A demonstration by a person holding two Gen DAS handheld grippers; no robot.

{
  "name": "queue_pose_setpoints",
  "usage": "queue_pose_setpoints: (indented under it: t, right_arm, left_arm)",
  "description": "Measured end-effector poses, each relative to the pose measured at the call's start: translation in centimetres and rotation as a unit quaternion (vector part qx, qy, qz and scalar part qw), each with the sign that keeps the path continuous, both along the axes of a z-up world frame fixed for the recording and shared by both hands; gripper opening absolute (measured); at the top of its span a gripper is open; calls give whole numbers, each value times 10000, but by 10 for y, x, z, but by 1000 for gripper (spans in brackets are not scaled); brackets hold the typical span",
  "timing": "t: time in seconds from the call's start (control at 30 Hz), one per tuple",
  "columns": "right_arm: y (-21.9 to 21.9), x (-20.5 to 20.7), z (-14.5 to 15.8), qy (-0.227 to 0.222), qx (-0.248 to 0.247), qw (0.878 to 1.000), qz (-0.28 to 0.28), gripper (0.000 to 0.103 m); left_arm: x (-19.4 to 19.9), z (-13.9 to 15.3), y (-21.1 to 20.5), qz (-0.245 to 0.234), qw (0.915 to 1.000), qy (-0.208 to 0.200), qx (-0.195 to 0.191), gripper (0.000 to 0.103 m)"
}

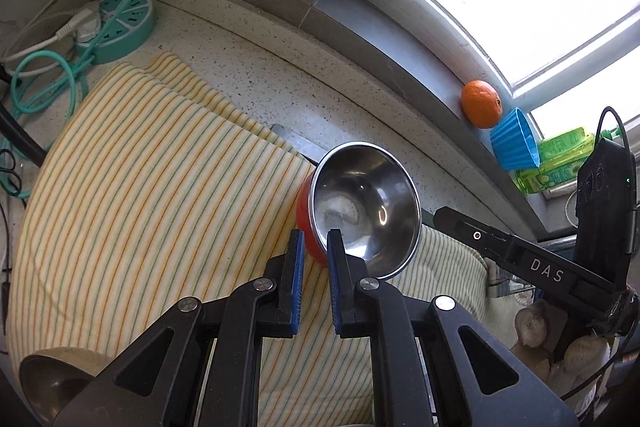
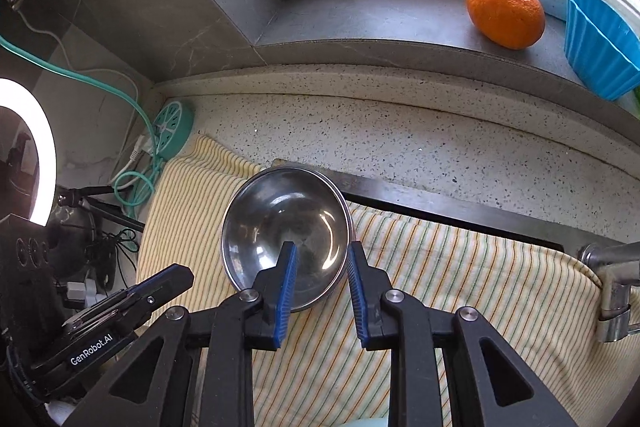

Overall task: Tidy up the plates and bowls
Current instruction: 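Move both tools to the rim of the red-bottomed steel bowl, then close both tools on the red-bottomed steel bowl rim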

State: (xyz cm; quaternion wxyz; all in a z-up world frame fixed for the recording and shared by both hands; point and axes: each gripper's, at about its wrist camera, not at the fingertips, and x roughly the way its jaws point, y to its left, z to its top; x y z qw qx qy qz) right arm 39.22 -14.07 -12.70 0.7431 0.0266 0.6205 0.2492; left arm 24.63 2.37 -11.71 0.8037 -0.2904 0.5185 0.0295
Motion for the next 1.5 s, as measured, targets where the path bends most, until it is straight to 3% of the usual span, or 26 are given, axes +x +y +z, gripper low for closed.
queue_pose_setpoints:
  t: [0.6,0.8,1.0,1.23,1.5]
  right_arm:
    - [8,23,-34,150,-204,9997,13,19]
    - [11,25,-41,233,-220,9995,-5,12]
    - [12,23,-43,307,-209,9993,-2,6]
    - [14,20,-39,290,-234,9993,20,6]
    - [12,12,-25,293,-162,9994,-1,6]
  left_arm:
    - [33,-21,-1,-128,9996,204,157,10]
    - [36,-26,-3,-152,9994,232,204,10]
    - [39,-28,-3,-187,9993,230,227,9]
    - [39,-32,-2,-158,9994,258,138,7]
    - [28,-15,-1,-154,9997,83,149,7]
